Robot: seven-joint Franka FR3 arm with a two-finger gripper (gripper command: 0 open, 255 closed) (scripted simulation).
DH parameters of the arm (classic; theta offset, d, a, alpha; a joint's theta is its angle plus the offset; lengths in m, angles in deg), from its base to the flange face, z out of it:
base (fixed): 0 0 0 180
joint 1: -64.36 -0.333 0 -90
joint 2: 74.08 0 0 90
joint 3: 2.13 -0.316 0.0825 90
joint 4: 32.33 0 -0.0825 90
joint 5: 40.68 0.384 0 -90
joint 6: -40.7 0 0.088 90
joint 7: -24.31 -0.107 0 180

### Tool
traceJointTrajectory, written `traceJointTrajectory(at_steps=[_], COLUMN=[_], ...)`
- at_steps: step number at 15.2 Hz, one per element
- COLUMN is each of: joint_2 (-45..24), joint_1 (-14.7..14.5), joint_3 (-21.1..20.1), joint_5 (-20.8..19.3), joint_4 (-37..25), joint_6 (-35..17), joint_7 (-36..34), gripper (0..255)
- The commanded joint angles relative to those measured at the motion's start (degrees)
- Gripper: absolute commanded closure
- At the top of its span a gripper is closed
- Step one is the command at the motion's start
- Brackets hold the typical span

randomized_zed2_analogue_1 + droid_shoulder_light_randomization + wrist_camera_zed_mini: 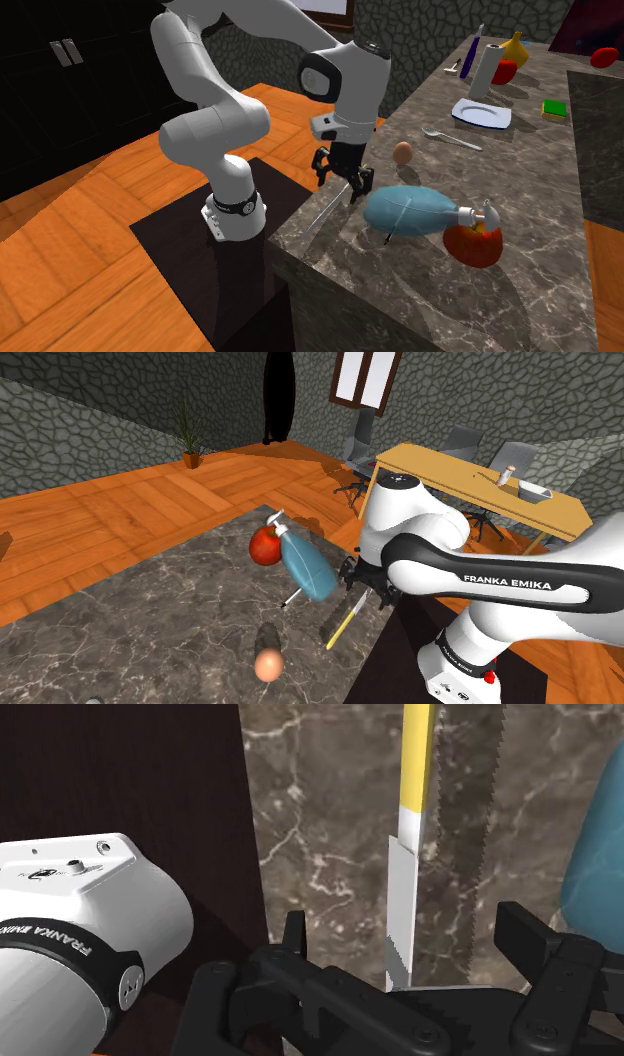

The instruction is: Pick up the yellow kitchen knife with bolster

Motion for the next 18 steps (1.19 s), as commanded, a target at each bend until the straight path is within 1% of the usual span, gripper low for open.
traceJointTrajectory(at_steps=[1,3,5,6,15,18], joint_2=[-1.3,-3.0,-3.0,-2.9,-3.0,-1.0], joint_1=[0.2,0.5,0.5,0.4,0.5,0.2], joint_3=[-1.4,-3.1,-3.1,-3.1,-3.1,-1.1], joint_5=[0.9,2.0,2.0,2.1,2.0,0.7], joint_4=[0.7,1.7,1.7,1.8,1.7,0.5], joint_6=[-2.1,-4.8,-4.8,-4.8,-4.8,-1.6], joint_7=[-0.2,-0.3,-0.3,-0.3,-0.3,-0.2], gripper=[0,0,0,255,255,255])
